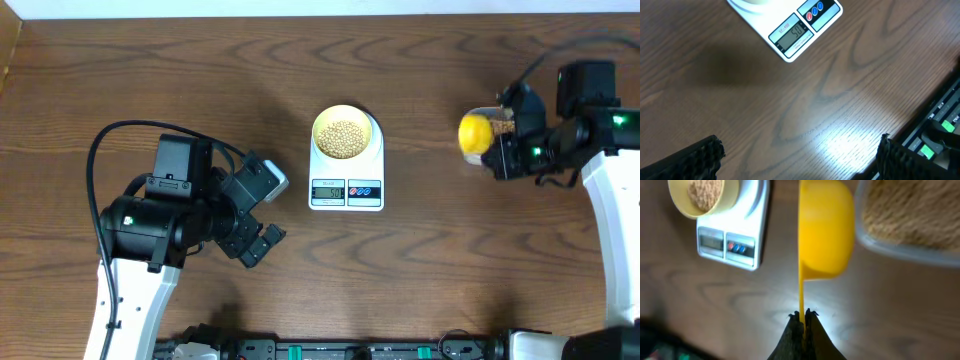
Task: Scoop item into bowl and weigh 50g on scale
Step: 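Lower the scoop to the table in front of the tub and release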
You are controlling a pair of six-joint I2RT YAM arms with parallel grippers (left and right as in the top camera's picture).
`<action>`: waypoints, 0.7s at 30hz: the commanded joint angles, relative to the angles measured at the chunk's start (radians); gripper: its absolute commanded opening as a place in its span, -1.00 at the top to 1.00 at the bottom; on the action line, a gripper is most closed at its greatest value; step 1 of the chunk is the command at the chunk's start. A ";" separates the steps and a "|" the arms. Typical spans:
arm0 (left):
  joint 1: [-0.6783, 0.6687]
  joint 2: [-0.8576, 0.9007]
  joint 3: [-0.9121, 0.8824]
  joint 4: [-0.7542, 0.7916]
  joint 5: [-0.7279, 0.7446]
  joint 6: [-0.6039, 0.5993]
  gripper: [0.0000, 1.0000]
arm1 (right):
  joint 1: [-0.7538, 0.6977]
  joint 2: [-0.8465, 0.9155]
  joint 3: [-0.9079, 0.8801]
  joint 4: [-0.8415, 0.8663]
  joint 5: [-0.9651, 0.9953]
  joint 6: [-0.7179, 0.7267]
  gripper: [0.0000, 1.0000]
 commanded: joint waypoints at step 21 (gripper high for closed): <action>0.004 -0.005 0.013 -0.004 0.016 0.010 -1.00 | -0.115 0.005 -0.718 0.337 -0.327 0.066 0.89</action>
